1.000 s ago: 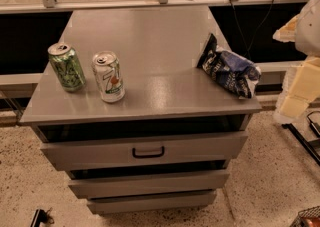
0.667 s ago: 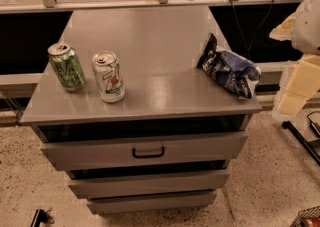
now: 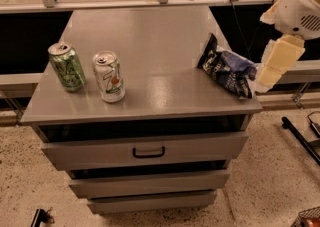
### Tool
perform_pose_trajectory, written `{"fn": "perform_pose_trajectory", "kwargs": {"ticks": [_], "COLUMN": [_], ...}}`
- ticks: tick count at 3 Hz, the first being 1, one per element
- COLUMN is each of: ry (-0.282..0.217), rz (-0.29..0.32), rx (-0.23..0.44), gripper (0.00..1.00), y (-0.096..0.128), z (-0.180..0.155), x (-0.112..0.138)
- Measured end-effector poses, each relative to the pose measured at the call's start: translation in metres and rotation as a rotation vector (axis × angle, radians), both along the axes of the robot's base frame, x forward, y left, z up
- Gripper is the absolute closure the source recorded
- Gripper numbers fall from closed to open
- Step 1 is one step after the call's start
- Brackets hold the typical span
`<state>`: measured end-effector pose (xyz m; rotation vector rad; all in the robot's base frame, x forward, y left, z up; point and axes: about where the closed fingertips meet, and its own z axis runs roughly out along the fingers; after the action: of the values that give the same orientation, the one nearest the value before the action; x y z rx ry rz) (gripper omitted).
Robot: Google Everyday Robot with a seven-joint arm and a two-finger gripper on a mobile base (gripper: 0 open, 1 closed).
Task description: Move blue chip bag near 7up can
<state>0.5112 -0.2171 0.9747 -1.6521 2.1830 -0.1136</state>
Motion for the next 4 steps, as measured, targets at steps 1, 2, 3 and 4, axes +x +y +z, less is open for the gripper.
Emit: {"fn": "perform_pose_trajectory", "kwargs": {"ticks": [1,2,3,4], "ry": [-0.029,-0.027,-0.014,0.018], "rz": [-0.061,-0.112,-0.153,-0.173], "rx": [0.079,0.147,0.203,0.229], "gripper": [0.0,0.0,0.0,0.0], "y": [-0.004,-0.005,-0.004,0.001], "z": [-0.009,-0.028,-0.048,-0.071], "x": [0.034,0.056,0.072,0.078]}}
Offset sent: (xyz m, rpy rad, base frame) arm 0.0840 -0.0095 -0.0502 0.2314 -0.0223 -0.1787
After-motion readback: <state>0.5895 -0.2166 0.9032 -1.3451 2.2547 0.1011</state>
